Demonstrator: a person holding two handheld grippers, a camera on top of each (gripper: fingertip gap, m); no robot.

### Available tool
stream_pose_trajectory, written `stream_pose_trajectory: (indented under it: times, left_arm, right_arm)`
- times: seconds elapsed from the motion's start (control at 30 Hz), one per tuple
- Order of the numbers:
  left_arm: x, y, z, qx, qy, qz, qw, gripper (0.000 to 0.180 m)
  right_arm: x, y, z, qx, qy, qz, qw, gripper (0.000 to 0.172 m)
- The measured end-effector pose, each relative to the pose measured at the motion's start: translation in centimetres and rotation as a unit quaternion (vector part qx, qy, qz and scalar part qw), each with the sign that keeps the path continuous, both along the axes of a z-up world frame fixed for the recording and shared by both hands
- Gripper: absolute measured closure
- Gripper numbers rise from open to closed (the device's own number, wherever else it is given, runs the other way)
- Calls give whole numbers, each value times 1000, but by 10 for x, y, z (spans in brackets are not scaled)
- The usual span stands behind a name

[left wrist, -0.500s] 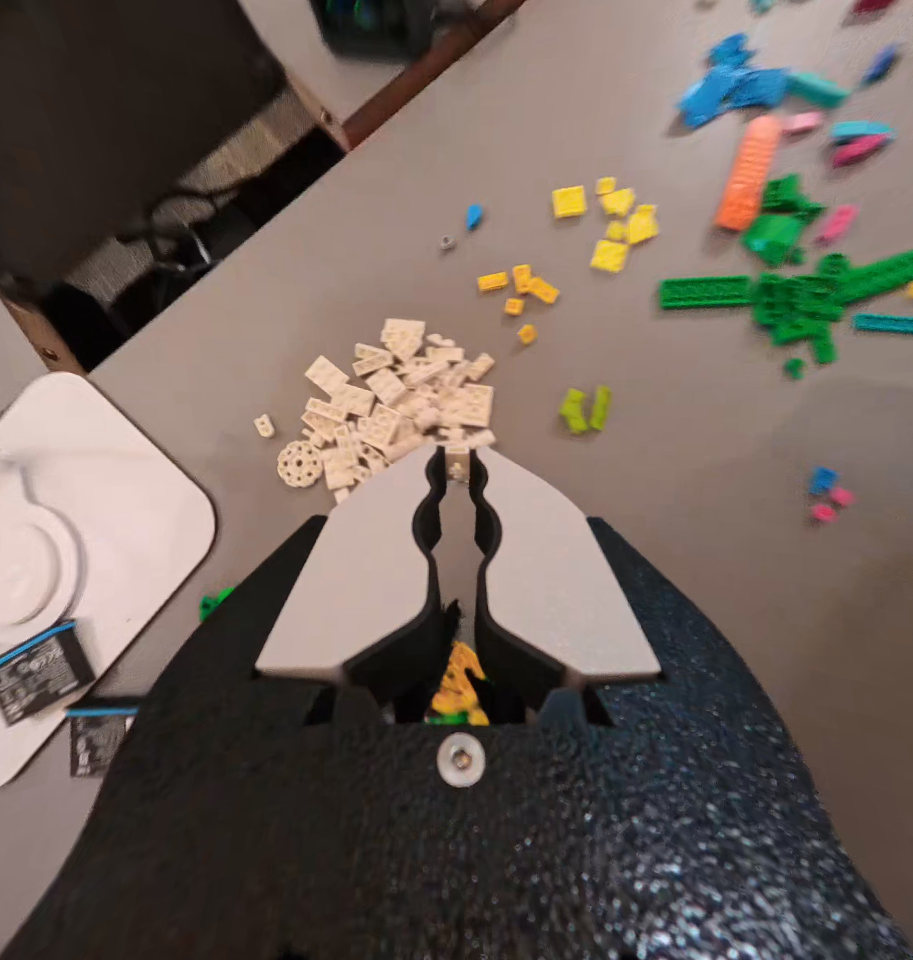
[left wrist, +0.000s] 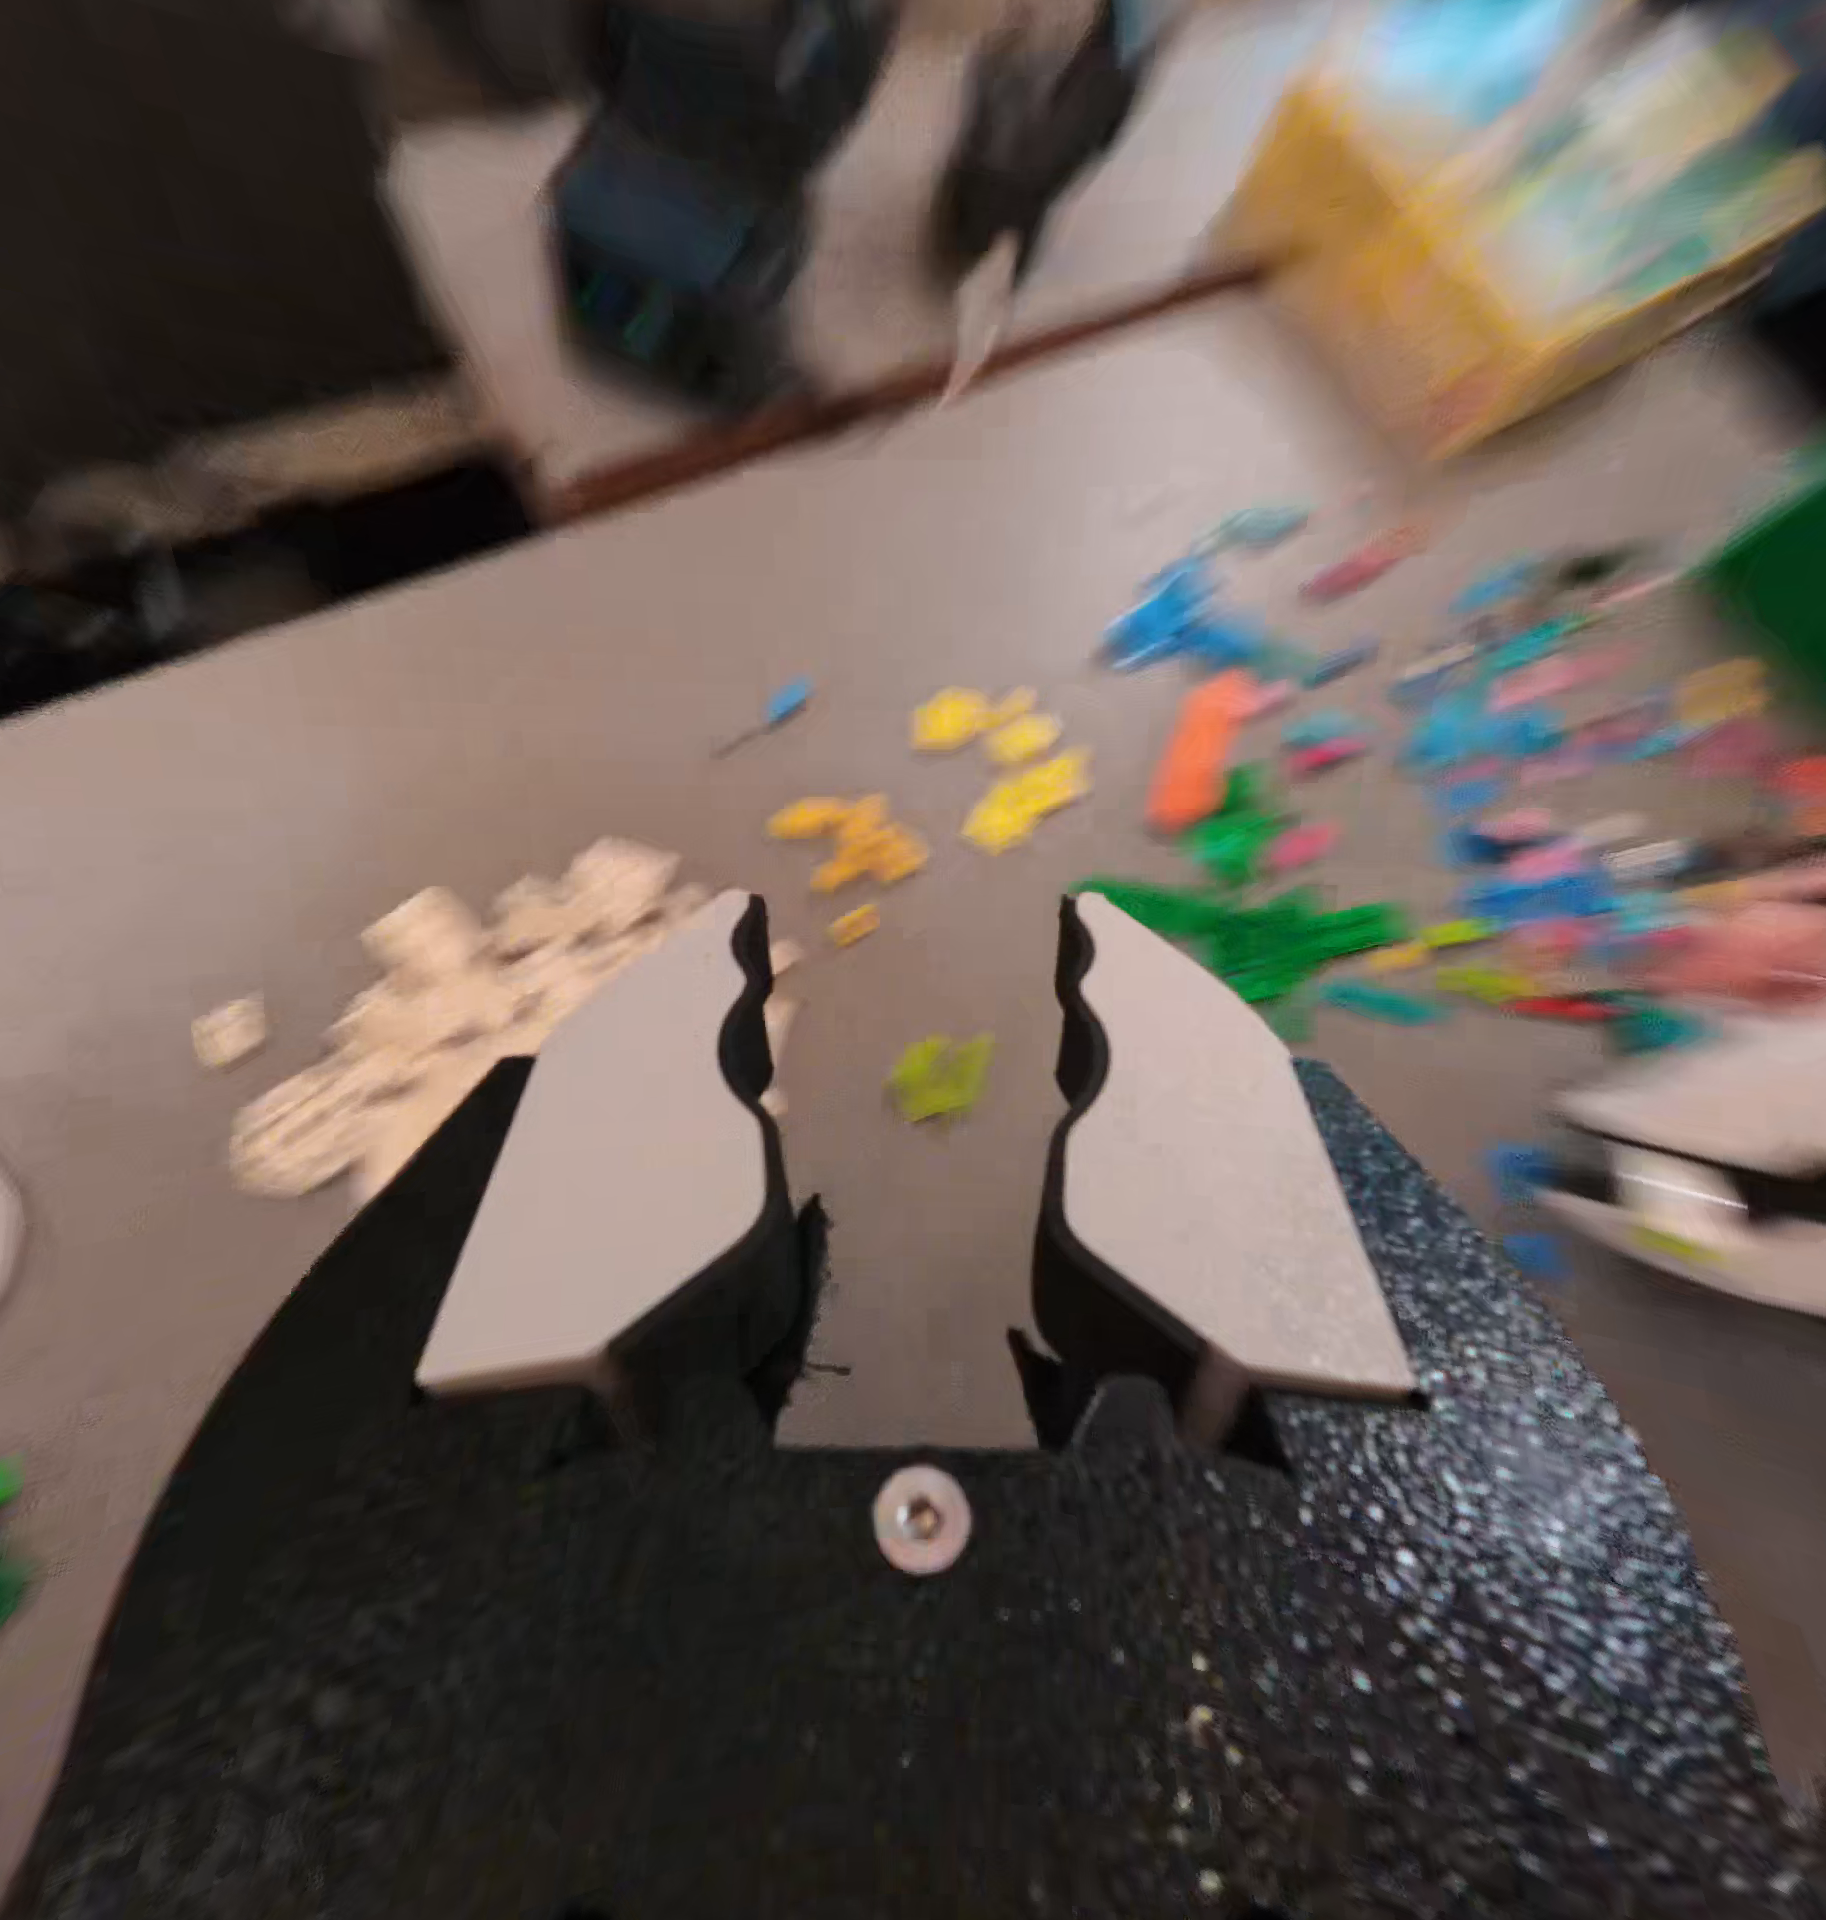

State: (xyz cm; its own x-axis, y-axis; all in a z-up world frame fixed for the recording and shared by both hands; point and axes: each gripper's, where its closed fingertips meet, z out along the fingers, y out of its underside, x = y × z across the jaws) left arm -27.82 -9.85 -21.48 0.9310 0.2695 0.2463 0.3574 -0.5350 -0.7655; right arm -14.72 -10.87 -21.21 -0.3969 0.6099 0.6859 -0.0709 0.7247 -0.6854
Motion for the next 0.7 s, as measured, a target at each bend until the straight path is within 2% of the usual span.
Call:
stream_pose_trajectory:
  times: [0.07, 0.1, 0.17, 0.3, 0.5, 0.57, 0.63, 0.7]
  left_arm:
    - [56, 5, 49, 143, -26, -53, 988, 125]
    - [82, 2, 65, 191, -37, -79, 978, 124]
    - [121, -5, 76, 243, -36, -110, 963, 130]
    - [159, -7, 63, 255, -5, -137, 957, 145]
    - [167, -4, 61, 281, 6, -144, 949, 164]
    - [163, -6, 63, 297, 30, -131, 945, 173]
    - [161, -9, 67, 312, 39, -123, 941, 173]
    - [159, -13, 71, 325, 24, -117, 938, 173]
  right_arm:
    - [-3, 9, 13, -21, 24, -25, 999, 161]
    - [-4, 12, 19, -32, 34, -33, 998, 161]
    - [-2, 15, 29, -49, 48, -38, 997, 161]
    - [4, 10, 43, -65, 64, -26, 995, 161]
    - [12, -2, 53, -31, 94, -16, 995, 161]
    - [13, -3, 56, -15, 106, -20, 994, 161]
    - [14, -3, 60, -13, 121, -26, 992, 161]
    - [13, 0, 62, 1, 131, -41, 991, 150]
